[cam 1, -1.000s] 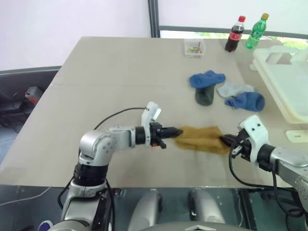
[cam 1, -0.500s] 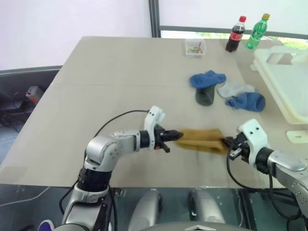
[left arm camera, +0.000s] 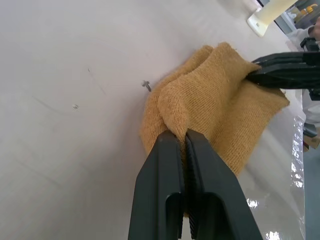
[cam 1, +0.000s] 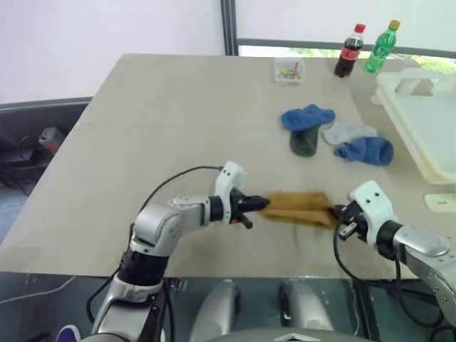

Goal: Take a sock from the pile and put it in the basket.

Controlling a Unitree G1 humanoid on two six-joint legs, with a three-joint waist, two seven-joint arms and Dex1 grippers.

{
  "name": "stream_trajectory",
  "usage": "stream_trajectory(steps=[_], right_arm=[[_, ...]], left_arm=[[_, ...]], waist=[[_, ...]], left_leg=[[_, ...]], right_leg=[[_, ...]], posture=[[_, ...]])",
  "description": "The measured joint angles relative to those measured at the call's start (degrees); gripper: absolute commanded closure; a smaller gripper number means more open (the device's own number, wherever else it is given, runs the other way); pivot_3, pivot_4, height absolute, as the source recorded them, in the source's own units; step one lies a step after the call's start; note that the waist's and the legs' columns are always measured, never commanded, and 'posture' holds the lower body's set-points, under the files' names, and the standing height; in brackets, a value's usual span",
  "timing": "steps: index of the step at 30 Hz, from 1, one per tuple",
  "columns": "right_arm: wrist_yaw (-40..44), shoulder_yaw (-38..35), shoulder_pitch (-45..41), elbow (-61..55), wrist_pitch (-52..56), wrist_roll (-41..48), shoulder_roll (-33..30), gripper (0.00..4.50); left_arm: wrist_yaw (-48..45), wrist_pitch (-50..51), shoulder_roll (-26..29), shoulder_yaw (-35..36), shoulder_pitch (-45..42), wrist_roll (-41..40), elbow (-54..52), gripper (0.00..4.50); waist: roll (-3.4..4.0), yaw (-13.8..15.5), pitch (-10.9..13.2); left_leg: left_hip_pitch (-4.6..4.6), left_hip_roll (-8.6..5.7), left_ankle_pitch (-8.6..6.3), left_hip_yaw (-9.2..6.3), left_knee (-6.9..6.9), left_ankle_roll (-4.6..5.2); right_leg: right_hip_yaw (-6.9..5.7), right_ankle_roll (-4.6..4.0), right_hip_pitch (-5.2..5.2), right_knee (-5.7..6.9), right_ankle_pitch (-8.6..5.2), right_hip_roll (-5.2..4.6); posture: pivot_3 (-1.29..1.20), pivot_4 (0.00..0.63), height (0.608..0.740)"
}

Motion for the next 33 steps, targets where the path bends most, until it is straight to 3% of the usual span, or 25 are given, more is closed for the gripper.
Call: stream_trajectory(steps=[11,15,16,17,21,27,33], right_arm=[[0.2,1.24,-0.04,1.14,-1.38,-1.63,-0.89,4.5],[1.65,2.34,0.33,2.32,-2.61,-2.11,-3.14,4.5],[2.2,2.34,0.33,2.61,-2.94,-2.1,-3.33,3.84],[2.65,2.34,0.35,2.85,-3.32,-2.12,-3.56,3.58],[2.75,1.57,1.23,2.88,-5.38,-3.48,-5.07,1.59],[7.54,-8.14,4.46,-1.16,-9.98,1.63,-3.58,1.59],[10.24,-6.93,2.55,-0.87,-15.13,3.94,-1.72,4.41]], left_arm=[[0.03,0.36,-0.75,-0.86,0.01,0.39,-0.01,4.43],[0.07,0.26,-1.31,-1.2,0.54,0.64,0.1,3.05],[-0.09,0.17,-1.57,-1.17,0.62,0.54,0.1,2.56],[-0.14,0.07,-1.81,-1.16,0.62,0.48,0.1,2.12],[-1.29,-1.37,-0.7,-0.99,1.02,0.08,-0.61,0.23],[-5.87,-8.84,6.17,-0.82,3.04,3.25,-1.12,0.23],[-10.72,-17.16,6.6,-1.45,2.91,6.39,1.8,0.16]], waist=[[0.0,-0.01,0.0],[-0.01,-0.01,0.0],[-0.01,0.0,0.0],[-0.01,0.01,-0.01],[-0.01,0.01,-0.02],[0.01,-0.07,-0.03],[0.0,0.0,-0.01]], left_leg=[[0.0,0.0,0.0,0.0,0.0,0.0],[0.0,0.0,0.0,0.0,0.0,0.0],[0.0,0.0,0.0,0.0,0.0,0.0],[0.01,0.0,0.0,0.0,0.0,0.0],[0.04,0.01,0.0,0.0,0.0,0.0],[0.05,0.12,0.0,0.07,-0.01,0.0],[0.02,0.12,0.0,0.09,0.0,0.0]], right_leg=[[0.0,0.0,0.0,-0.01,0.0,0.0],[-0.01,0.0,0.01,-0.02,0.0,0.0],[-0.01,0.0,0.01,-0.01,0.0,0.0],[-0.01,0.0,0.02,-0.01,0.0,0.0],[-0.01,0.0,0.04,-0.02,-0.01,0.01],[0.02,0.0,0.04,-0.05,-0.01,0.09],[0.02,-0.01,0.04,-0.11,-0.01,0.06]], posture=[[0.0,0.15,0.74],[0.0,0.15,0.74],[0.0,0.15,0.74],[0.0,0.15,0.74],[0.0,0.15,0.74],[0.0,0.15,0.74],[0.0,0.15,0.74]])
